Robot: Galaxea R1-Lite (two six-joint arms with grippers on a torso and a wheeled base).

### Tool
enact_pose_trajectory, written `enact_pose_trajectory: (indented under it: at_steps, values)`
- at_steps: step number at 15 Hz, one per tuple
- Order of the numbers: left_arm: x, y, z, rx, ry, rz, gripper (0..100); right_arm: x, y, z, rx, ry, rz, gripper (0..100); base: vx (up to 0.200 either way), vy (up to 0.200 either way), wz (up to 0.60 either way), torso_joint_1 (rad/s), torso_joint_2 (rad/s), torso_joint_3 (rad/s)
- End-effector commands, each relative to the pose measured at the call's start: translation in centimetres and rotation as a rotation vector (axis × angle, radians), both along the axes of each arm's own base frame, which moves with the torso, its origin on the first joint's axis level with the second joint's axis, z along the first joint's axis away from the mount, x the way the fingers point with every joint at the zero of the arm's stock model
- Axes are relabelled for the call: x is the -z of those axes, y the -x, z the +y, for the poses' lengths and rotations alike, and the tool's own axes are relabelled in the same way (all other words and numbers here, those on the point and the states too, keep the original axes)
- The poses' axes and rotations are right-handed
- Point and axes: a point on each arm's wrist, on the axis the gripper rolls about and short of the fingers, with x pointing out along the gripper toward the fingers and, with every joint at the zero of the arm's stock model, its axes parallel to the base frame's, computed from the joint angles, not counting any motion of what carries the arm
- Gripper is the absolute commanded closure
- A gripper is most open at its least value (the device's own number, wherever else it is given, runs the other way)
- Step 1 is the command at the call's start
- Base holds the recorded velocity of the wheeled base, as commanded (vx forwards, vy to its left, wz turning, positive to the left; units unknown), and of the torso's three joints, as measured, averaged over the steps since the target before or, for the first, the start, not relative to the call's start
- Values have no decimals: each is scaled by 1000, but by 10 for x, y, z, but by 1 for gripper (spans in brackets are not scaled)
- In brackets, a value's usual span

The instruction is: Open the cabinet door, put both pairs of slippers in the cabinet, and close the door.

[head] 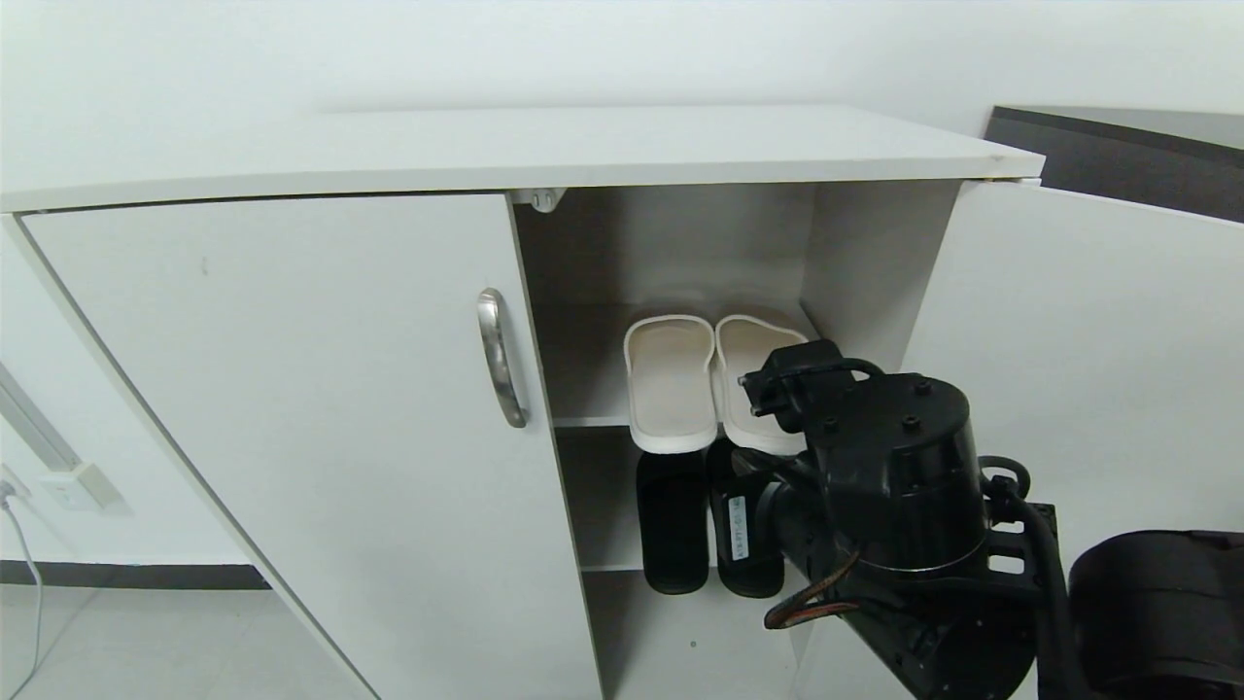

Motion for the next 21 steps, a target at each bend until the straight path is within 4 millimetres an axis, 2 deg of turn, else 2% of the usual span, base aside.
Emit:
enact_pose_trajectory:
  at_steps: [1, 5, 20, 21]
  values:
    - [0, 0, 0, 0, 2, 0, 100, 1, 0, 1, 0, 3, 2, 100, 0, 0, 0, 0, 0, 0]
    - [0, 0, 0, 1, 2, 0, 100, 2, 0, 1, 0, 4, 2, 100, 0, 0, 0, 0, 0, 0]
    - [0, 0, 0, 3, 4, 0, 100, 5, -1, 1, 4, -3, 3, 100, -200, 0, 0, 2, 3, 1]
    - [0, 0, 0, 1, 4, 0, 100, 6, -2, 0, 4, -8, 1, 100, 0, 0, 0, 0, 0, 0]
